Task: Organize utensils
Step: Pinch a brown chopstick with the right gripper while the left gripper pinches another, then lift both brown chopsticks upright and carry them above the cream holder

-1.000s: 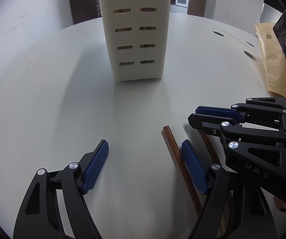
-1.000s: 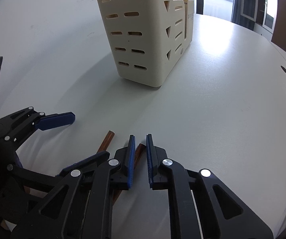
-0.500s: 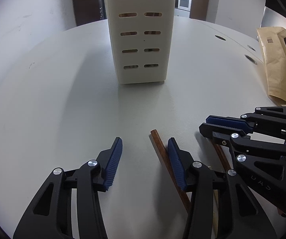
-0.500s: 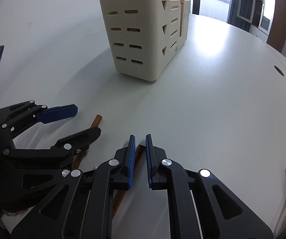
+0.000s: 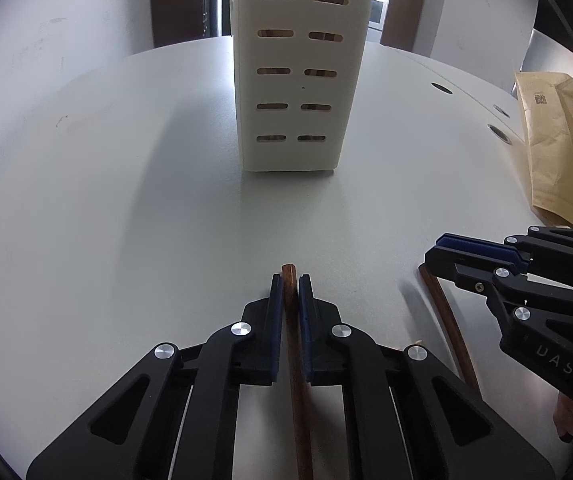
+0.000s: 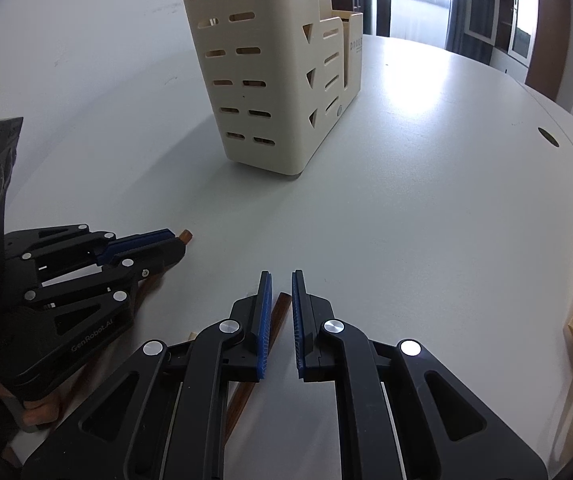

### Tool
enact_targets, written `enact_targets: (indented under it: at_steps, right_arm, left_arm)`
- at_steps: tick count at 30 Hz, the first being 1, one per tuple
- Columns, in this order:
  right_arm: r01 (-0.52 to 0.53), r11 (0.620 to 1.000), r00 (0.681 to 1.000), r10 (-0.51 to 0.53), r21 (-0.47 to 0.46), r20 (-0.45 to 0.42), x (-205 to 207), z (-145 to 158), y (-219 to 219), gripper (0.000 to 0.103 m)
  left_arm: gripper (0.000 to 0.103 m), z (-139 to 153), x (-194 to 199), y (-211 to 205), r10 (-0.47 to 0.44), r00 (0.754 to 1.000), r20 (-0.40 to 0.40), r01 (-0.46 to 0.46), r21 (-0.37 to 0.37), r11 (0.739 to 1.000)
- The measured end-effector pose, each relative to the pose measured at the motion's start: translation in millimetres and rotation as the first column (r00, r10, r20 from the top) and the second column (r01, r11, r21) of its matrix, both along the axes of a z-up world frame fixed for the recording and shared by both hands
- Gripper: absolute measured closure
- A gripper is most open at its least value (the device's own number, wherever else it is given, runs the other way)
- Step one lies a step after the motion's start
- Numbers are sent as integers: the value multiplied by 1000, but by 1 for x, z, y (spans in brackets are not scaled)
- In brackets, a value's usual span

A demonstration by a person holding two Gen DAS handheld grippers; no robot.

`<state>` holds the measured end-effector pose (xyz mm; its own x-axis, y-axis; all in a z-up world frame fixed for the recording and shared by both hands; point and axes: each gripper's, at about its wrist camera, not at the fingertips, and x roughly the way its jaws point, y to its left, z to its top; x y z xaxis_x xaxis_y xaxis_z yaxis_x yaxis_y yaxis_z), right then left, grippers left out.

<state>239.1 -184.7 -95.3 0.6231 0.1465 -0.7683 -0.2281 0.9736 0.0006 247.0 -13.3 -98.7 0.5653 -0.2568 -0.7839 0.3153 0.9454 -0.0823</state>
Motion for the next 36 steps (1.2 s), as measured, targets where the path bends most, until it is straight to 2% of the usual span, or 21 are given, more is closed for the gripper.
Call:
enact_targets:
  at_steps: [6, 8, 14, 21, 26, 32, 36]
  right_arm:
    - [-16, 1000, 1000, 16, -15, -26, -3, -7, 5, 90]
    - [-19, 1000, 1000, 18, -18, -18, -3, -8, 5, 92]
    - [-17, 998, 1000, 16, 54, 12, -4, -9, -3, 95]
    - [-33, 977, 977, -13, 211, 213, -25, 46, -30, 95]
    - [-45, 959, 949, -47, 281, 311, -43, 76, -49, 95]
    - [-71, 945, 912, -69, 320, 405, -62, 106, -54, 95]
    - [-101, 938, 876, -75, 332, 477, -73, 125, -55, 95]
  left_arm:
    - [96, 0, 2, 4, 6, 1000, -17, -7, -25, 1000]
    - [96, 0, 2, 7, 8, 1000, -26, -9, -36, 999]
    - [96, 13, 0, 16, 20, 1000, -5, -21, -67, 998]
    - [96, 41, -10, 27, 24, 997, 69, -18, -88, 996]
    - [96, 68, -20, 34, 31, 991, 134, -18, -97, 995]
    - [96, 98, -35, 38, 33, 978, 204, -9, -117, 993]
    - [96, 117, -43, 38, 27, 971, 236, 4, -132, 991]
